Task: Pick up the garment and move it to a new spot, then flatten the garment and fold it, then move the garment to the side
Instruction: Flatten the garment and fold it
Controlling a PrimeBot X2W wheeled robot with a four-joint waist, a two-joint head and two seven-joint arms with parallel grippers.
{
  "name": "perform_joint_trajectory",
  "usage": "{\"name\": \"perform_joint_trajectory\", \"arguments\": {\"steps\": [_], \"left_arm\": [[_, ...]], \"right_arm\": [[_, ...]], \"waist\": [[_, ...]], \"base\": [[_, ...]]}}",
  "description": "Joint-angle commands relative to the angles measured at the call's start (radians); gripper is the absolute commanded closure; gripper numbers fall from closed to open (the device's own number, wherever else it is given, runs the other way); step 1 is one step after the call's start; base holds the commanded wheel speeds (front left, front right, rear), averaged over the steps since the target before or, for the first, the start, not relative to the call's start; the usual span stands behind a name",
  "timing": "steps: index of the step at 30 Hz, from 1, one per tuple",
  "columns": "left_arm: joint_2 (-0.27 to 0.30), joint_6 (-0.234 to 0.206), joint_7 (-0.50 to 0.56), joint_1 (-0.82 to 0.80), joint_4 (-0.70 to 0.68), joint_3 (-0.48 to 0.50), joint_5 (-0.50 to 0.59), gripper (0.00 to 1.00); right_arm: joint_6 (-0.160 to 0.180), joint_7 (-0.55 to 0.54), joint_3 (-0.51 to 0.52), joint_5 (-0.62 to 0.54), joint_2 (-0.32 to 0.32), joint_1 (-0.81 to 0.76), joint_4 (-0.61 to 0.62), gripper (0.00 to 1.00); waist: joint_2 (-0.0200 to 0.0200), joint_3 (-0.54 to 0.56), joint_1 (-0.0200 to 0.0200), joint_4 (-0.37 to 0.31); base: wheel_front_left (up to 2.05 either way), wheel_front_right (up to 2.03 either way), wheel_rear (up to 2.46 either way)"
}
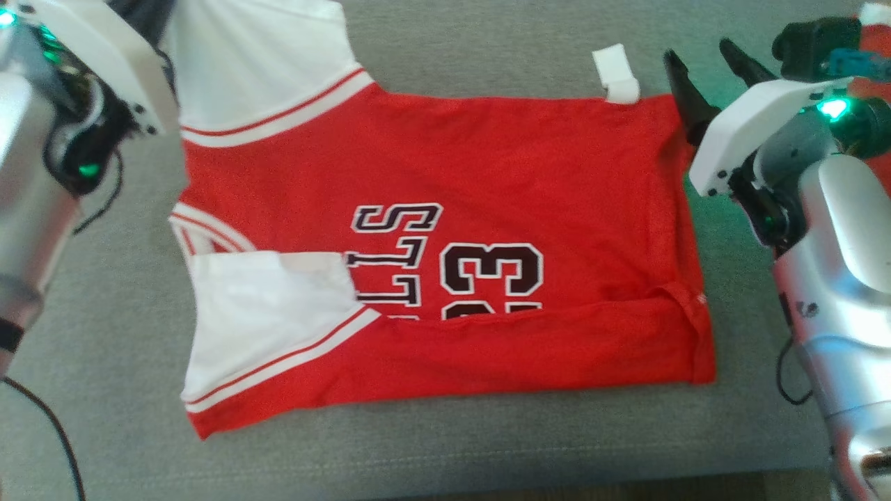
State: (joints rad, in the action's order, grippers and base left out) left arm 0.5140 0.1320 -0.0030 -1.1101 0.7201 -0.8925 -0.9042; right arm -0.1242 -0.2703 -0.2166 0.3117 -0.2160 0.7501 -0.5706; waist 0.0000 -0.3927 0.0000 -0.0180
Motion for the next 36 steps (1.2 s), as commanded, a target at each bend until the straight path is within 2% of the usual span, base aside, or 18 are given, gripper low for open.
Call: {"name": "perform_joint_trajectory", "arguments": {"steps": [1,8,18,24,36], "left_arm": [[0.037,-0.001,-0.011,-0.026,-0.030,0.033,-0.009,1.00],[0.035,-0.001,-0.004,0.000,-0.069,0.006,-0.006,1.00],[0.053,-0.006,0.002,0.031,-0.059,-0.006,-0.010,1.00],[0.049,-0.008,0.004,0.034,-0.050,-0.009,-0.013,1.00],[0.035,-0.007,0.005,0.007,-0.052,-0.020,-0.008,1.00]], "right_arm": [[-0.007,-0.019,-0.031,0.021,-0.011,0.032,0.015,0.00],[-0.007,-0.089,-0.122,0.125,-0.080,0.045,-0.053,0.00],[-0.007,-0.139,-0.213,0.200,-0.147,0.023,-0.076,0.00],[-0.007,-0.134,-0.245,0.225,-0.164,0.022,-0.068,0.00],[-0.007,-0.117,-0.287,0.228,-0.152,0.063,-0.094,0.00]], "waist": [[0.0000,0.012,0.0000,0.026],[0.0000,0.023,0.0000,0.050],[0.0000,0.049,0.0000,0.024],[0.0000,0.052,0.0000,0.015],[0.0000,0.019,0.0000,0.031]], "base": [[0.00,0.00,0.00],[0.00,0.00,0.00],[0.00,0.00,0.00],[0.00,0.00,0.00],[0.00,0.00,0.00]]}}
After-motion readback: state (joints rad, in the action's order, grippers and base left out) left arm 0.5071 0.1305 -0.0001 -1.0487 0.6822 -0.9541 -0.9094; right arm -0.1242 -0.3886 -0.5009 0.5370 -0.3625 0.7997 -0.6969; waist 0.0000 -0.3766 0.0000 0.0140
